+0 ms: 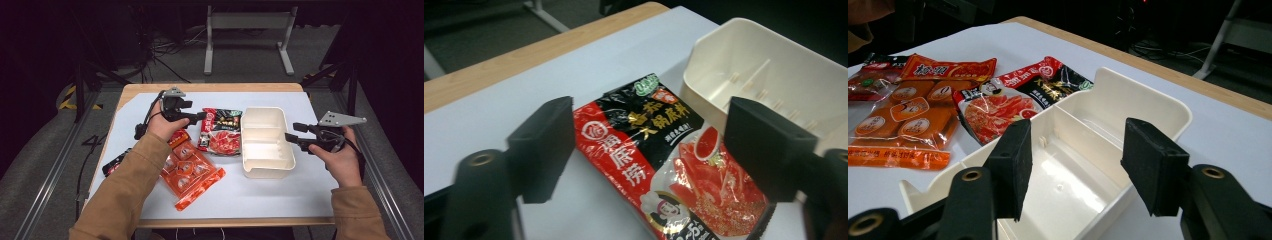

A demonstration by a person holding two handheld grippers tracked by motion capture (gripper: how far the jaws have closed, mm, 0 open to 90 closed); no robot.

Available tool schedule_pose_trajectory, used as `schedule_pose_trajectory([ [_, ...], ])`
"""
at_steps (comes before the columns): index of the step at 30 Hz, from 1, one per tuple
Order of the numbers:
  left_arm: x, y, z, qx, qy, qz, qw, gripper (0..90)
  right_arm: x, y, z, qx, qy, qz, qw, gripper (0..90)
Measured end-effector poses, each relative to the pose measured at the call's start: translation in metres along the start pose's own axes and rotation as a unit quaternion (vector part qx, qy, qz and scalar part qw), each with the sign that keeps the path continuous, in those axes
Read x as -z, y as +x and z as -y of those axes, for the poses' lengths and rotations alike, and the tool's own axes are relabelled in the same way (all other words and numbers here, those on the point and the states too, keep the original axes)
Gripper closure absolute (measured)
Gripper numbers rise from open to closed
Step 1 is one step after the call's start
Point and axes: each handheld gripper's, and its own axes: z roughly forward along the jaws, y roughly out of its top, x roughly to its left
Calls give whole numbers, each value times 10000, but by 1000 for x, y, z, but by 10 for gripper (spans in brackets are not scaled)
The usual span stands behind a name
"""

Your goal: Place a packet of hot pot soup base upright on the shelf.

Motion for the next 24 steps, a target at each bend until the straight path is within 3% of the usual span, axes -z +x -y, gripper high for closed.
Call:
schedule_pose_trajectory([
  [2,-4,-2,-2,-91,37,-47,9999,259,4,0,3,-7,-27,65,10000,460],
  [3,-6,-2,-4,-101,-25,28,9999,276,5,-1,5,7,-28,84,10000,463],
  [5,-9,-1,-5,46,-135,76,9999,269,6,-1,7,-16,-16,91,10000,464],
  [9,-18,8,-6,95,-141,-324,9993,227,7,1,10,-18,6,113,9999,467],
  [11,-25,13,-5,199,-149,-398,9989,212,8,2,10,-7,17,118,9999,468],
  [14,-31,19,-1,295,-170,-318,9989,154,9,3,11,0,30,121,9999,468],
  [15,-35,22,0,421,-177,-314,9985,133,10,3,11,-17,33,130,9999,468],
  [18,-43,29,4,603,-102,-326,9976,148,11,1,13,-4,71,200,9998,474],
  [24,-58,33,3,655,166,-375,9970,181,11,-1,15,-29,126,229,9997,477],
])
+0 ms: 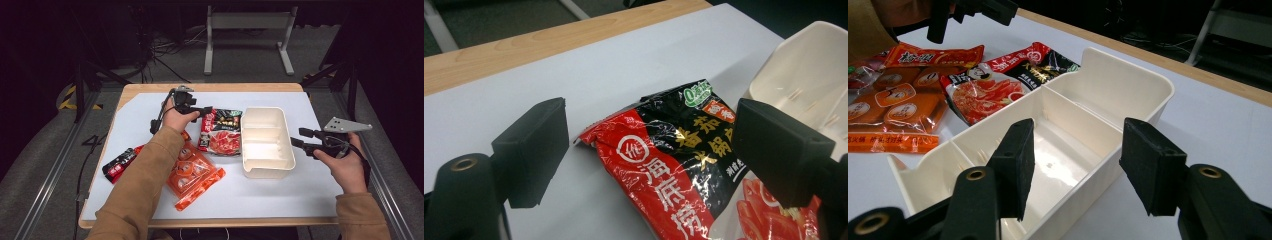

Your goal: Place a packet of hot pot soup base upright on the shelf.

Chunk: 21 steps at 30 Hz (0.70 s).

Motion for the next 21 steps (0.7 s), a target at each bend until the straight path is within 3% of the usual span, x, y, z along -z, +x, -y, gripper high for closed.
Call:
schedule_pose_trajectory([
  [5,-9,-1,-2,-18,137,-72,9999,231,-4,1,0,38,64,-48,10000,477],
  [10,-22,-2,-1,-301,421,-315,9982,239,-7,1,1,54,92,-110,9999,476],
  [11,-23,0,-1,-260,436,-311,9982,261,-8,0,1,45,84,-123,9999,476],
  [13,-25,5,0,123,632,-223,9977,302,-8,-1,1,47,84,-127,9999,477],
  [15,-28,8,1,23,703,-317,9970,336,-9,-2,1,50,77,-144,9999,478],
  [21,-34,12,4,136,779,-329,9963,395,-12,-2,1,47,104,-176,9998,479],
])
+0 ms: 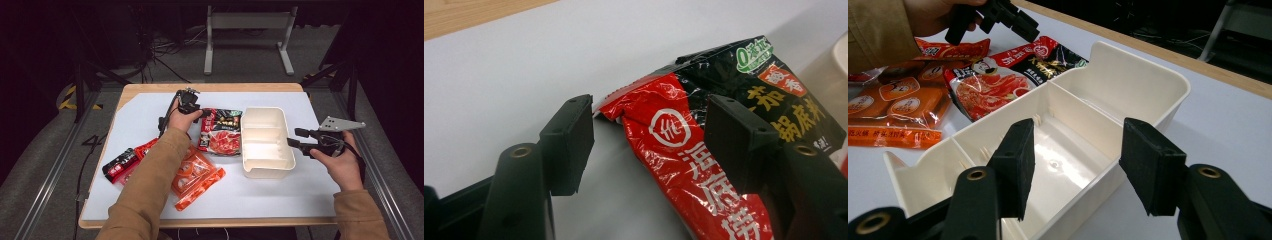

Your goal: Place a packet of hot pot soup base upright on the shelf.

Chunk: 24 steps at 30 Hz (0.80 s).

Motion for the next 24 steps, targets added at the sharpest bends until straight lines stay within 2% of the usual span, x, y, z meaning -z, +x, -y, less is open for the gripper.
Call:
schedule_pose_trajectory([
  [6,-7,-3,1,15,52,146,9999,498,-2,0,0,1,7,-21,10000,479],
  [8,-8,-3,1,-43,77,127,9999,498,-2,0,0,3,2,-29,10000,477],
  [12,-9,1,2,95,133,265,9995,502,-2,0,1,-38,0,-47,10000,476],
  [14,-10,3,3,145,169,356,9991,476,-3,0,1,-40,7,-43,10000,475],
  [19,-12,4,4,205,265,367,9988,456,-5,1,1,-35,26,-70,10000,472],
  [22,-15,2,5,209,362,298,9987,444,-5,2,0,-17,28,-84,10000,470],
  [24,-19,0,6,237,413,351,9982,437,-6,2,1,-29,43,-87,9999,469],
])
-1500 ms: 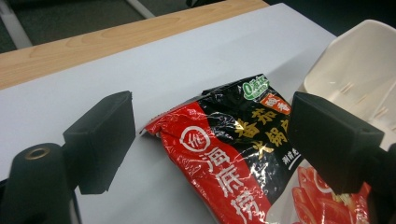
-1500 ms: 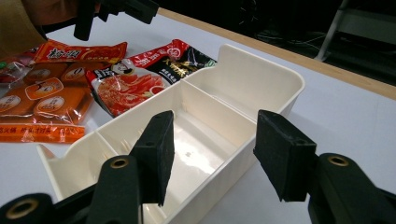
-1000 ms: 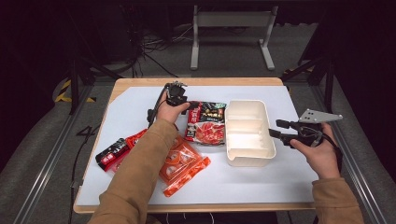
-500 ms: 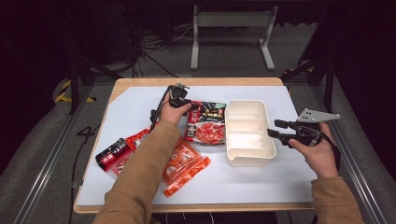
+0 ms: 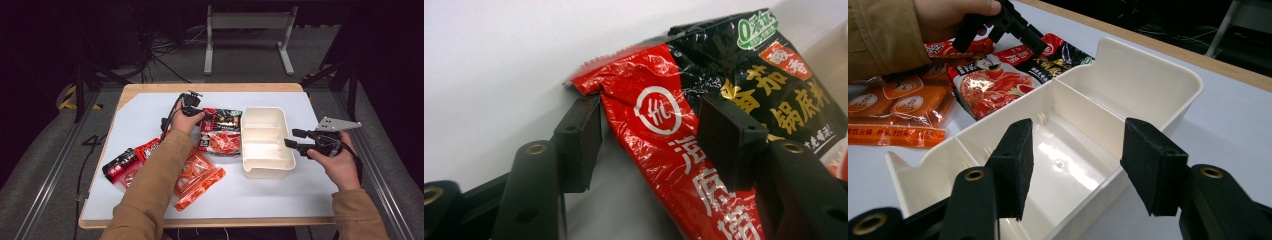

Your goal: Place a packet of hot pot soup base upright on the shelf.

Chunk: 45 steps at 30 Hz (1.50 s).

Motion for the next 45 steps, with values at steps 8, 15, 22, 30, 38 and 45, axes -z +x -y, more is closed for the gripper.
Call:
schedule_pose_trajectory([
  [8,-2,3,2,172,45,-24,9998,596,1,-2,1,-18,-1,11,10000,469],
  [15,4,1,2,226,-82,-1,9997,811,2,-1,1,-18,-14,10,10000,470],
  [22,24,-9,-1,130,-367,-3,9992,875,2,-2,2,-93,32,50,9999,502],
  [30,58,-27,0,-224,-868,-57,9960,885,8,0,0,-207,29,49,9998,543],
  [38,91,-42,4,-610,-1478,207,9869,891,12,1,-2,-505,51,-172,9986,612],
  [45,120,-62,9,-980,-1909,306,9762,893,20,3,-7,-641,-38,-238,9977,658],
])
